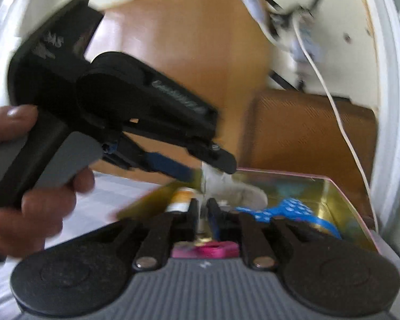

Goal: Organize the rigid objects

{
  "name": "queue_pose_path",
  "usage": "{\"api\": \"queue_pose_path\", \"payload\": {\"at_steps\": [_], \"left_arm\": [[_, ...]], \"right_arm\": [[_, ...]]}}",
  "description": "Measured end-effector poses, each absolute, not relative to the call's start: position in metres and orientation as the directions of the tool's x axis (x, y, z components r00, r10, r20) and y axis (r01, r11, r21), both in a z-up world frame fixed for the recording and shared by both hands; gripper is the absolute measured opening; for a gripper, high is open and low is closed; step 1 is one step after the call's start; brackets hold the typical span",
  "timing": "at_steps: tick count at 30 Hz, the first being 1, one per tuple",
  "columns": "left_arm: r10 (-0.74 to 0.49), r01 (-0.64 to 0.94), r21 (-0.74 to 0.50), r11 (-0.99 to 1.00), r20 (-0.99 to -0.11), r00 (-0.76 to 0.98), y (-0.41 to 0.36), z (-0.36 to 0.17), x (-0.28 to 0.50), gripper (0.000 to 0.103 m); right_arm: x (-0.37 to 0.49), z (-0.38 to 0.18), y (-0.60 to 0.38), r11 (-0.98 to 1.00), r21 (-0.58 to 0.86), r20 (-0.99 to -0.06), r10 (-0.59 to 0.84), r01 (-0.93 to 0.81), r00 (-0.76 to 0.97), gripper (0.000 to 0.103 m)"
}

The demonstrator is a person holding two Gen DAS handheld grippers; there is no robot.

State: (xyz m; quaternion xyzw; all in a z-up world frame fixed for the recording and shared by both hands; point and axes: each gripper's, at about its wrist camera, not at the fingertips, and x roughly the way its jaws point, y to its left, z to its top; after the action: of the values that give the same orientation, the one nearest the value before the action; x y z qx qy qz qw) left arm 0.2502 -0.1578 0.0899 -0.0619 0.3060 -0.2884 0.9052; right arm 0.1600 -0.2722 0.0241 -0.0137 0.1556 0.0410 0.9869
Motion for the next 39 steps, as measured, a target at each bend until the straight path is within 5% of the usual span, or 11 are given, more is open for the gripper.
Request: {"api": "queue_pose_path", "payload": {"at_steps": [9, 22, 32, 35, 39], "left_arm": [[-0.545, 0.461, -0.291, 0.838, -0.444, 0.712, -0.115, 0.086, 0.194, 0.072], [-0.463, 0.417, -0.211, 0.884, -0.512, 0.723, -0.061, 0.076, 0.115, 0.076], [-0.391, 0.373, -0.142, 0.917, -0.503, 0.770, -0.017, 0.067, 0.056, 0.102], [-0.374, 0.371, -0.115, 0.922, -0.517, 0.770, -0.008, 0.066, 0.042, 0.103], [-0.316, 0.340, -0.048, 0.939, -0.506, 0.803, 0.001, 0.064, 0.024, 0.103]], "right_arm": [[0.153, 0.019, -0.307, 0.997, 0.066, -0.272, 0.052, -0.036, 0.961, 0.041], [0.096, 0.033, -0.300, 0.990, 0.142, -0.218, 0.044, -0.013, 0.975, 0.042], [0.015, 0.044, -0.266, 0.981, 0.195, -0.278, 0.033, 0.022, 0.960, 0.062], [0.000, 0.044, -0.253, 0.976, 0.219, -0.293, 0.054, 0.011, 0.955, 0.078], [-0.023, 0.047, -0.235, 0.975, 0.221, -0.308, 0.065, 0.005, 0.949, 0.084]]}}
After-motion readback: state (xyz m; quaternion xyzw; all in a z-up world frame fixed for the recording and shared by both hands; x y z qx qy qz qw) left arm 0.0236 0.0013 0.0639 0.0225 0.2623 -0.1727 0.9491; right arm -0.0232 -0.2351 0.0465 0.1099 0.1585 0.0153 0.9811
